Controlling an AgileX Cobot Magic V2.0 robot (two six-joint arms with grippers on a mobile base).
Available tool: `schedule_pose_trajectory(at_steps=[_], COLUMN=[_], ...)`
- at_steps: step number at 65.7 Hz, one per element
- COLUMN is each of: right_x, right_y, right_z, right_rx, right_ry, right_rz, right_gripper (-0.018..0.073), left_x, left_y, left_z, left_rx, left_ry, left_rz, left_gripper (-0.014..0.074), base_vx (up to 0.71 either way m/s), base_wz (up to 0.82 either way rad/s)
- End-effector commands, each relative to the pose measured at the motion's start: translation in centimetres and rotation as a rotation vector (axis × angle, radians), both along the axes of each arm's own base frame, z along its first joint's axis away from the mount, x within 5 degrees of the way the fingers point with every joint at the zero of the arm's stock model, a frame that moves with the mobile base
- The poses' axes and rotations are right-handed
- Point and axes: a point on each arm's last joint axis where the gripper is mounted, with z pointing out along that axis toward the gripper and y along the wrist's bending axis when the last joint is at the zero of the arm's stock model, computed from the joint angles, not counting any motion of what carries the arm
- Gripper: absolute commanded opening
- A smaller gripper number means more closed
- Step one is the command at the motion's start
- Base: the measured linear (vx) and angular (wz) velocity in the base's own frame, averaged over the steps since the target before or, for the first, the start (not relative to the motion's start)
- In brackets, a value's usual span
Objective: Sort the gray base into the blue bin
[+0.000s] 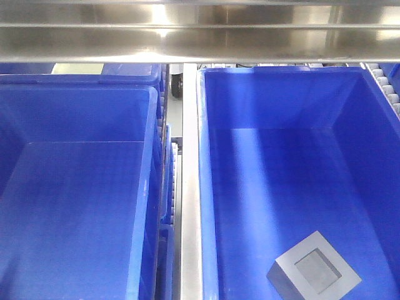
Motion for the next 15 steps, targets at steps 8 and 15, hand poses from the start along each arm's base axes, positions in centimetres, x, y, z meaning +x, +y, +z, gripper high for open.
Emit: schedule_pose_trajectory(at_steps=[8, 15], right_x=[0.14, 0.14], right_y=[-0.02, -0.02], right_z=[0.03, 0.03], right_rx=[-0.017, -0.017], right_ry=[-0.012, -0.012], right_rz=[0.001, 0.001], right_gripper=[-0.0005, -0.0005], left_x=[-0.16, -0.16], left_y=[-0.02, -0.02], left_z=[1.34, 1.34], left_rx=[-0.012, -0.012], left_ry=[-0.097, -0.097], left_rz=[-0.002, -0.002], left_gripper=[-0.0006, -0.0006], base_vx=[0.0, 0.0], base_wz=[0.0, 0.0])
